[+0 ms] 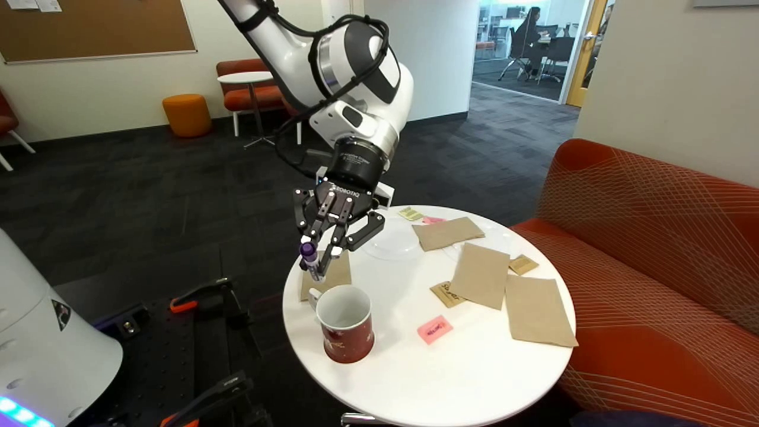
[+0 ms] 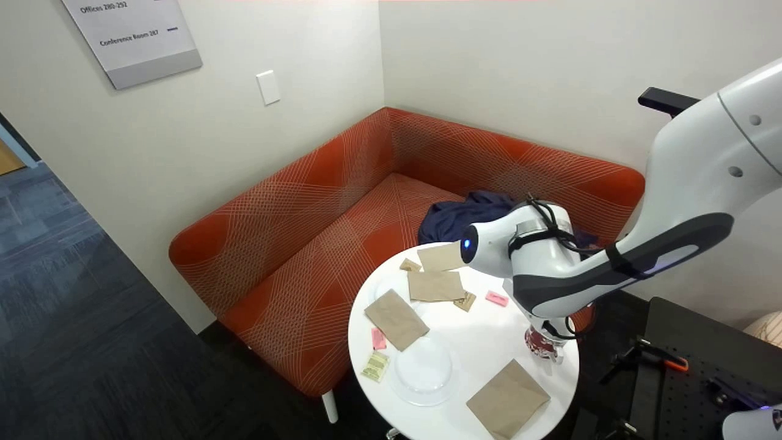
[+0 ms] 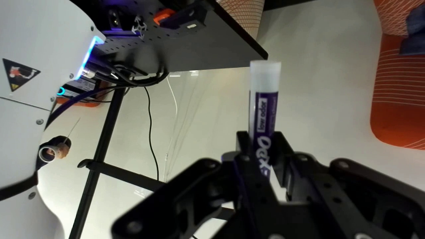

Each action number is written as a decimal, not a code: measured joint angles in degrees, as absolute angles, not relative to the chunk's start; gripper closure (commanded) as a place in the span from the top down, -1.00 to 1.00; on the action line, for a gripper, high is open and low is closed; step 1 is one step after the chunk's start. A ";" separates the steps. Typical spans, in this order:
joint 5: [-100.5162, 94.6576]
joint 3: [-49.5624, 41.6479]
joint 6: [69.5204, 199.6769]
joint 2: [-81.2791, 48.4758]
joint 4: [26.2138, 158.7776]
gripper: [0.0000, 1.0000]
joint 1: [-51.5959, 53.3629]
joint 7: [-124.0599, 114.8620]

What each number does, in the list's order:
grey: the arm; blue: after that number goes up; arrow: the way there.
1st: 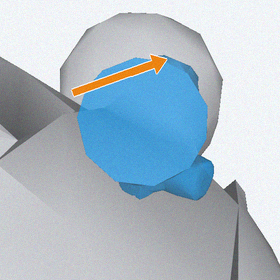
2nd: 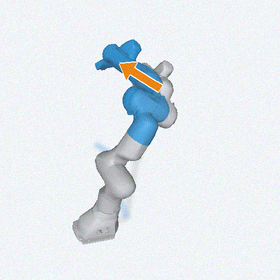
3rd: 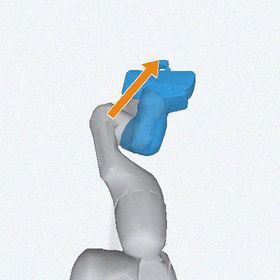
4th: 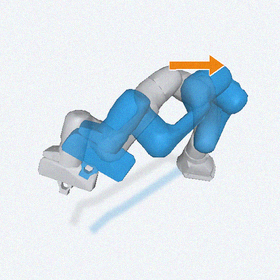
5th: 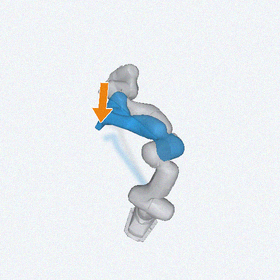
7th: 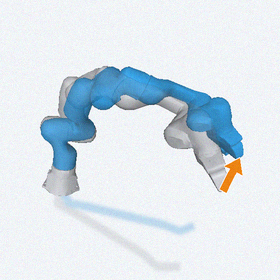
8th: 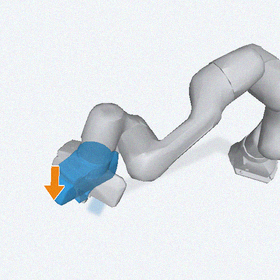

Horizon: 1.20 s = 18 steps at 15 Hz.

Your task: Put the marker in the red cup

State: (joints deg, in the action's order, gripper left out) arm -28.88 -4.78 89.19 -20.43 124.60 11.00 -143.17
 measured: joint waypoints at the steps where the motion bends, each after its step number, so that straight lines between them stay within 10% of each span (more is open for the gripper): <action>1: -29.36 -4.78 89.56 -20.78 124.58 -0.90 10.91 -143.17; 18: -30.15 -3.28 91.99 -34.02 112.20 -0.90 10.85 -142.94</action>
State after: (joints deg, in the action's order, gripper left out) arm -30.15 -3.28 91.99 -34.02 112.20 10.85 -142.94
